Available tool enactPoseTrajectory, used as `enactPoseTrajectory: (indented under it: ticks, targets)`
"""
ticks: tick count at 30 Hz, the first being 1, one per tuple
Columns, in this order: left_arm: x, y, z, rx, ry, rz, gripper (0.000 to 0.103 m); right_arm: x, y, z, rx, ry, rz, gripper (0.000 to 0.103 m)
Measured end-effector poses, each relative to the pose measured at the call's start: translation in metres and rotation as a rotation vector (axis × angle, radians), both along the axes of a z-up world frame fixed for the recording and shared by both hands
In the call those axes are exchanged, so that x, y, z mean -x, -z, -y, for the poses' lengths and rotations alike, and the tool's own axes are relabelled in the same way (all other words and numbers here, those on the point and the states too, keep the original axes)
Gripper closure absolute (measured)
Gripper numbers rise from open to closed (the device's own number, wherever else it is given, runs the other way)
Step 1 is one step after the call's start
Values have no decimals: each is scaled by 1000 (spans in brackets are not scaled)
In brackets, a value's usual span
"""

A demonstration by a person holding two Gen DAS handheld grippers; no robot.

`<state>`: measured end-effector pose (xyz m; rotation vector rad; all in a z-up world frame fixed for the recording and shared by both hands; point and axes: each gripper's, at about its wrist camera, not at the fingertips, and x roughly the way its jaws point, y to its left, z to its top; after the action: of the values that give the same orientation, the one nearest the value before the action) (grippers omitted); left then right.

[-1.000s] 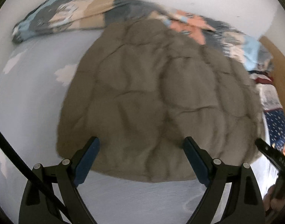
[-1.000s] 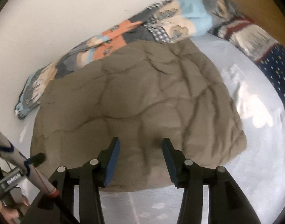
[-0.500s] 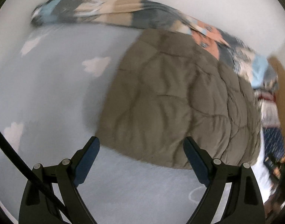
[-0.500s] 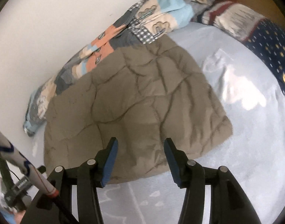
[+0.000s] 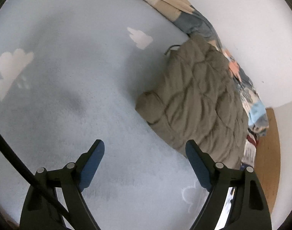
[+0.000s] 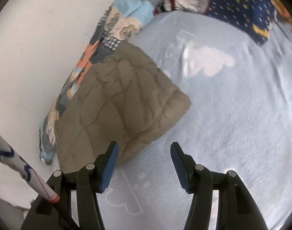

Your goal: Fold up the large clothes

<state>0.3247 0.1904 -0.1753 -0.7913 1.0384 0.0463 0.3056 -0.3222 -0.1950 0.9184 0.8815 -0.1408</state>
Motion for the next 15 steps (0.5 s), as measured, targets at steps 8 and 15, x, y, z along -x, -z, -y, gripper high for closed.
enactPoseTrajectory:
  ticks: [8, 15]
  targets:
    - [-23, 25, 6, 141, -51, -19, 17, -8, 33, 36, -195, 124, -24, 34]
    - [-29, 36, 3, 262, -146, 46, 17, -19, 62, 43, -370, 185, 21, 32]
